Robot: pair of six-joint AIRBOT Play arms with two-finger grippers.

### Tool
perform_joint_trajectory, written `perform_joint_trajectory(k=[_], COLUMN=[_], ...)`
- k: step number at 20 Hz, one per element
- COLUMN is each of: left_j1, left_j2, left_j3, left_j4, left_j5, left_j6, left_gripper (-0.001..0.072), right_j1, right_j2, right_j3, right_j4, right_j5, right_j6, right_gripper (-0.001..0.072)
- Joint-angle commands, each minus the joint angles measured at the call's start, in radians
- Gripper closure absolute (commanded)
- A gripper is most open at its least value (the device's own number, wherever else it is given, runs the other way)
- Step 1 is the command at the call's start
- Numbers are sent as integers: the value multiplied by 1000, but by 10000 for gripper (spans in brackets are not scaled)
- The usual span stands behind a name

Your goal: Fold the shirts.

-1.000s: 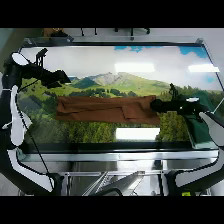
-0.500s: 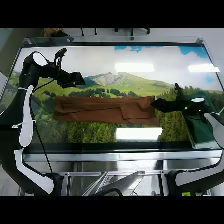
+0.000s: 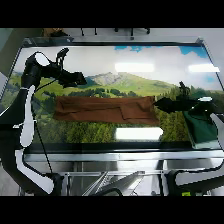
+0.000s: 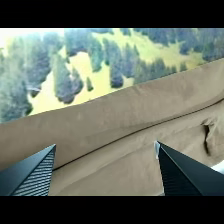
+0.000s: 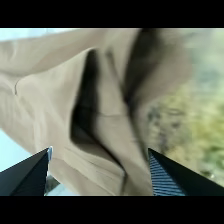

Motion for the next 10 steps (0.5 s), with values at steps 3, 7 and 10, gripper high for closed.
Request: perform_joint_trajectory(k=[3,7,10], left_j1=[-1,0,0], left_j2=[0,-1,-1], left_j3=[1,1,1], left_j4=[0,0,0], left_j5=[-3,-2,-2], left_j6=[2,2,2], left_gripper=[11,11,11], right_j1=[91,96,86], right_j2=[-50,-79,-79], right_j3=[1,1,1], right_j4=[1,0,0], right_j5=[-60,-111,-161], right_j6=[20,18,19], right_gripper=[7,8,11])
